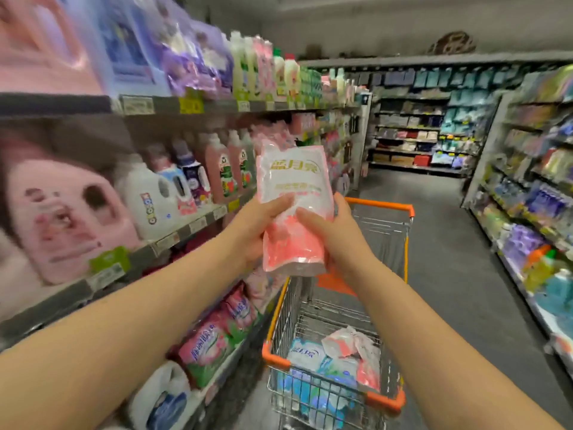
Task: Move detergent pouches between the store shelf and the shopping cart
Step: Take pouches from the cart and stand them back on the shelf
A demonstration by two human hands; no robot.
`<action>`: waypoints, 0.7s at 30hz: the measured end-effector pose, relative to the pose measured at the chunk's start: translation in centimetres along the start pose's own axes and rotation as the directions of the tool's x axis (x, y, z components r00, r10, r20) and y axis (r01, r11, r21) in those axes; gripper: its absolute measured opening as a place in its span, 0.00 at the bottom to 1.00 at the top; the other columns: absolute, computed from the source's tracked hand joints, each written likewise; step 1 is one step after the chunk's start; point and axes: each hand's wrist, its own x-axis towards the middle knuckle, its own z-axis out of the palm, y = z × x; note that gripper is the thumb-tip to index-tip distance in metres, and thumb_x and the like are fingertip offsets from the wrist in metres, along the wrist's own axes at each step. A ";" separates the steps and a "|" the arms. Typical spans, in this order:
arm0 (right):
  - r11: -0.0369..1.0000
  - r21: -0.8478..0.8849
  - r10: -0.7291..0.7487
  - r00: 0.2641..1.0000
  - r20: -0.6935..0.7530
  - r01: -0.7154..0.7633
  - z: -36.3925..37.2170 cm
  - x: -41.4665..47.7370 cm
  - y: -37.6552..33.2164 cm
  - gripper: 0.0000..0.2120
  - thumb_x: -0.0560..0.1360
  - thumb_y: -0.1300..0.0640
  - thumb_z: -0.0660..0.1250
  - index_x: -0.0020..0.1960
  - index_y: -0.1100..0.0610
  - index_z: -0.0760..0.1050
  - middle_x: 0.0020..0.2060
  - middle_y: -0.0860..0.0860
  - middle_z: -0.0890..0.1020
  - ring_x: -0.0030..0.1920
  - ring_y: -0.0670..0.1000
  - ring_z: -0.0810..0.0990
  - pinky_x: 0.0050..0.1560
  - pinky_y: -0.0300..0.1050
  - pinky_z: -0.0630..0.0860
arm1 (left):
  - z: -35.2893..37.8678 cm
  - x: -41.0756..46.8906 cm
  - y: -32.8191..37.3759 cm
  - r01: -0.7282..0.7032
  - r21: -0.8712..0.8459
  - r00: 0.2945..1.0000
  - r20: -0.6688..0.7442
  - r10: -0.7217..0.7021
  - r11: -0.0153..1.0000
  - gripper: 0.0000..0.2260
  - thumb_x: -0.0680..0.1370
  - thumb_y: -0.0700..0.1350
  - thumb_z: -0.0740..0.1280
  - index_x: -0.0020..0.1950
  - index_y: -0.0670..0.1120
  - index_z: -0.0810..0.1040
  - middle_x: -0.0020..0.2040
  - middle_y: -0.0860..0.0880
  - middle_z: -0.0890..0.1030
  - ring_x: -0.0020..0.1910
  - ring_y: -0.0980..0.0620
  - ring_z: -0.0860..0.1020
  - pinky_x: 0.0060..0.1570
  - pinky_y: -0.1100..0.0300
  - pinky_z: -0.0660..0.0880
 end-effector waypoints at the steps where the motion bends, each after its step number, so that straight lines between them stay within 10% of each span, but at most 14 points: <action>1: 1.000 0.007 -0.016 0.999 0.039 0.015 1.5 -0.9 -1.2 0.28 0.69 0.58 0.74 0.63 0.55 0.65 0.57 0.58 0.78 0.54 0.59 0.81 0.51 0.60 0.79 | -0.1 -1.9 1.3 -0.040 0.003 0.999 -0.025 0.040 0.999 0.12 0.79 0.38 0.59 0.61 0.41 0.73 0.49 0.42 0.83 0.44 0.45 0.83 0.45 0.51 0.81; 12: 0.937 -0.007 -0.310 0.844 0.437 0.348 22.1 -11.3 -10.8 0.35 0.60 0.45 0.78 0.63 0.47 0.67 0.53 0.46 0.81 0.50 0.51 0.83 0.43 0.51 0.80 | -6.8 -24.5 17.5 -0.452 0.305 0.848 -0.146 0.510 0.839 0.19 0.71 0.43 0.66 0.61 0.43 0.74 0.52 0.43 0.83 0.50 0.46 0.82 0.50 0.51 0.79; 21: 0.895 0.291 -0.446 0.644 0.621 0.339 43.2 -22.6 -14.3 0.44 0.60 0.46 0.79 0.70 0.47 0.61 0.59 0.47 0.78 0.56 0.50 0.80 0.56 0.52 0.79 | -14.6 -45.5 28.8 -0.404 0.662 0.662 -0.266 0.701 0.632 0.40 0.57 0.54 0.76 0.65 0.38 0.71 0.52 0.43 0.83 0.50 0.46 0.82 0.44 0.57 0.79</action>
